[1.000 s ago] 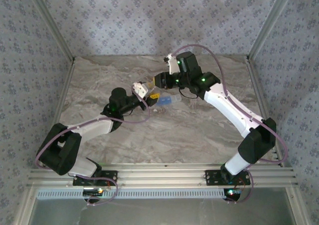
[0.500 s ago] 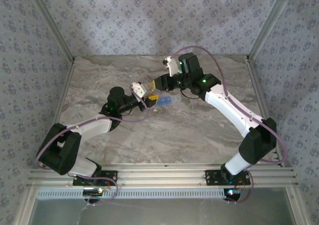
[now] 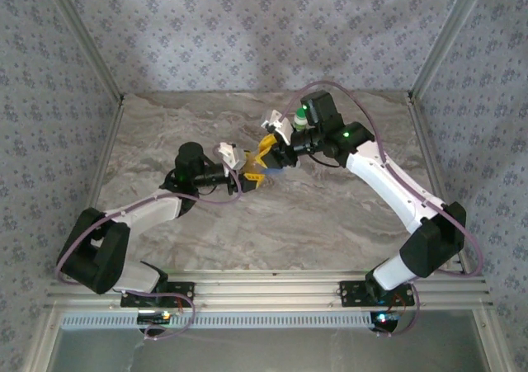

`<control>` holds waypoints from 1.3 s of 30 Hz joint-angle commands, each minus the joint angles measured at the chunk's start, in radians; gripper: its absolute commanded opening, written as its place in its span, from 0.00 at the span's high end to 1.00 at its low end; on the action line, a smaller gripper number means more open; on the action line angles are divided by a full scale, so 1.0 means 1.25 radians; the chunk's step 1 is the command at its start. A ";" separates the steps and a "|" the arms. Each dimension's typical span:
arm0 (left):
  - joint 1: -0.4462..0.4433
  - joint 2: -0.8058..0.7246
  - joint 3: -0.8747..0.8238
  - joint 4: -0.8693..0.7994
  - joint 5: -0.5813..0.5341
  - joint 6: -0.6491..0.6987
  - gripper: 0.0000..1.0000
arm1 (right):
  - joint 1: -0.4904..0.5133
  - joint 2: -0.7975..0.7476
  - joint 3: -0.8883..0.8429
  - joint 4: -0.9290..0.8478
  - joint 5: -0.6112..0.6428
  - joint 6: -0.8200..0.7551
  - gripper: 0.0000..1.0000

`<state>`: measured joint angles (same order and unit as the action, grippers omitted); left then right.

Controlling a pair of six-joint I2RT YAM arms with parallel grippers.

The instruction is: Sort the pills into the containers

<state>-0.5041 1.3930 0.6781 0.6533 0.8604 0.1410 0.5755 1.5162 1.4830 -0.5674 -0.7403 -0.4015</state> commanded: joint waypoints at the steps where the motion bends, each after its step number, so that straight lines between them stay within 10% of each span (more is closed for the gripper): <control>1: -0.014 -0.031 0.029 0.023 0.053 0.013 0.86 | 0.019 0.004 0.023 -0.063 -0.087 -0.046 0.60; 11: -0.018 -0.034 0.032 -0.017 0.067 0.035 0.86 | 0.018 0.011 0.059 -0.085 -0.067 -0.020 0.31; 21: -0.018 -0.029 0.031 -0.033 0.041 0.048 0.86 | -0.007 -0.041 0.057 0.013 0.011 0.080 0.24; 31: -0.020 -0.030 -0.007 0.047 -0.198 0.048 0.86 | -0.020 -0.067 0.010 0.094 0.317 0.566 0.25; 39: -0.022 -0.014 -0.017 0.098 -0.325 0.024 0.86 | 0.023 -0.036 -0.008 0.151 0.342 0.700 0.27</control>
<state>-0.5240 1.3800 0.6609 0.7063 0.5194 0.1894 0.5827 1.4563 1.4666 -0.4274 -0.3573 0.3706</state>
